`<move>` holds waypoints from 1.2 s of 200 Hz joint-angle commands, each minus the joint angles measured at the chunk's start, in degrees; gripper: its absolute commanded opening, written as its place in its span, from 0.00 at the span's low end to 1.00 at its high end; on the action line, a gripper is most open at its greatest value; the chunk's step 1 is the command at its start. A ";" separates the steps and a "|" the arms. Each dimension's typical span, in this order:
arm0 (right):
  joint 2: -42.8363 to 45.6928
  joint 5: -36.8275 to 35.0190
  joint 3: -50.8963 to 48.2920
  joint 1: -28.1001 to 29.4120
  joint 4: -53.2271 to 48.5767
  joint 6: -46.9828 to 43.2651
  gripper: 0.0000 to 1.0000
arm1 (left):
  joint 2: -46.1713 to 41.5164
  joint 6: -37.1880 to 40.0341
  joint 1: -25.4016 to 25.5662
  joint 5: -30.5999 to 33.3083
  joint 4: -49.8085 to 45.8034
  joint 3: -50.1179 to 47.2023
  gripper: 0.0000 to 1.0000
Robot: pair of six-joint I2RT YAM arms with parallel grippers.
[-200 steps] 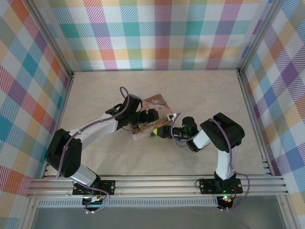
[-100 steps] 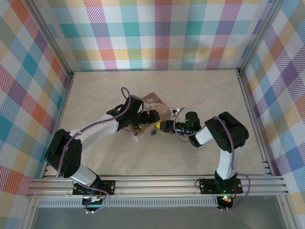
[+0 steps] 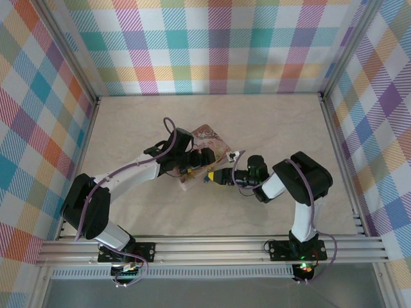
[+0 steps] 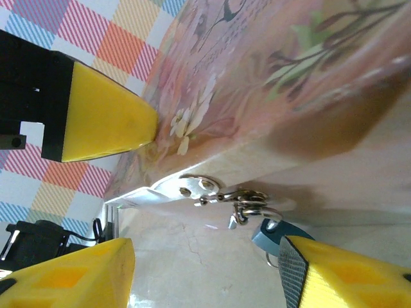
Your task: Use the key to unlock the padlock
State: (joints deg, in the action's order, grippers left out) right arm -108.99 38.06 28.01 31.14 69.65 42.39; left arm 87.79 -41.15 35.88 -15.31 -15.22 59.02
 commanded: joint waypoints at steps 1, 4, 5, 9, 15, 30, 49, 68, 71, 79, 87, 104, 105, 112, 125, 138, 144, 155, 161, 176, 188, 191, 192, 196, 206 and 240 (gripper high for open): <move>-1.64 1.57 1.68 0.68 1.99 -1.29 0.62 | -0.06 -0.87 1.30 -0.06 -3.88 -1.30 0.89; -1.75 1.53 1.82 0.72 1.98 -1.26 0.62 | -0.03 -0.88 1.34 -0.15 -3.85 -1.30 0.89; -1.75 1.51 1.84 0.79 1.98 -1.30 0.62 | -0.01 -0.92 1.32 -0.15 -3.85 -1.29 0.89; -1.88 1.63 1.95 0.84 1.90 -1.31 0.62 | 0.06 -0.95 1.38 -0.16 -3.89 -1.21 0.89; -2.14 1.65 2.09 0.93 1.89 -1.34 0.62 | 0.06 -0.95 1.39 -0.16 -3.89 -1.19 0.89; -2.81 1.71 2.57 1.04 1.90 -1.43 0.62 | 0.21 -0.88 1.39 -0.26 -3.85 -1.10 0.89; -3.66 1.99 3.57 1.10 1.56 -1.52 0.63 | 0.46 -0.95 1.48 -0.33 -3.85 -0.89 0.89; -4.59 2.51 4.41 1.04 1.87 -1.18 0.63 | 0.53 -0.86 1.56 -0.33 -3.95 -0.65 0.89; -4.72 2.61 4.49 1.08 2.05 -1.17 0.64 | 0.53 -0.83 1.56 -0.33 -3.94 -0.65 0.89; -5.04 2.86 4.66 0.99 2.22 -1.00 0.64 | 0.48 -0.85 1.62 -0.29 -4.04 -0.58 0.89; -5.41 3.15 4.86 1.04 2.40 -0.83 0.64 | 0.54 -0.79 1.65 -0.25 -4.04 -0.55 0.89; -6.26 3.82 5.17 1.09 3.94 0.02 0.63 | 0.64 -0.78 1.65 -0.29 -4.13 -0.49 0.89; -6.29 3.88 5.19 1.11 4.10 0.08 0.63 | 0.63 -0.82 1.61 -0.31 -4.12 -0.49 0.89; -6.69 4.41 5.28 1.08 5.48 0.87 0.63 | 0.76 -0.83 1.58 -0.25 -4.12 -0.40 0.89; -7.13 5.09 5.26 1.12 7.57 1.95 0.61 | 0.82 -0.86 1.60 -0.25 -4.13 -0.32 0.89; -7.20 5.40 4.91 1.12 8.62 2.17 0.59 | 0.82 -0.78 1.65 -0.16 -4.21 -0.31 0.89; -7.20 5.36 4.61 1.10 9.11 2.10 0.58 | 0.75 -0.83 1.61 -0.16 -4.25 -0.24 0.89; -7.17 5.41 4.13 1.12 9.77 1.99 0.57 | 0.76 -0.75 1.65 -0.04 -4.29 -0.25 0.89; -7.25 5.53 3.93 1.12 10.16 1.99 0.56 | 0.73 -0.74 1.63 -0.03 -4.29 -0.22 0.89; -7.21 5.62 3.69 1.12 10.83 1.94 0.52 | 0.80 -0.75 1.65 0.01 -4.29 -0.22 0.89; -7.12 5.75 3.64 1.13 10.95 1.90 0.51 | 0.78 -0.70 1.65 -0.07 -4.29 -0.23 0.89; -7.11 5.79 3.63 1.12 10.95 1.90 0.50 | 0.80 -0.74 1.65 -0.07 -4.29 -0.19 0.89; -7.11 5.79 3.63 1.12 10.95 1.90 0.50 | 0.80 -0.71 1.65 -0.07 -4.29 -0.21 0.89; -7.05 5.84 3.63 1.12 10.95 1.91 0.50 | 0.83 -0.71 1.63 -0.02 -4.29 -0.20 0.89; -6.98 5.95 3.63 1.14 10.95 1.83 0.49 | 0.81 -0.72 1.65 -0.05 -4.29 -0.14 0.89; -6.76 6.23 3.23 1.10 10.95 1.47 0.45 | 0.63 -0.74 1.65 0.02 -4.29 -0.22 0.89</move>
State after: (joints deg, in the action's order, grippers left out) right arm -115.81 40.97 31.59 31.83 75.68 43.77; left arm 87.79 -41.15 36.16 -14.41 -15.49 59.07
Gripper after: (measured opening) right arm 0.469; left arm 0.886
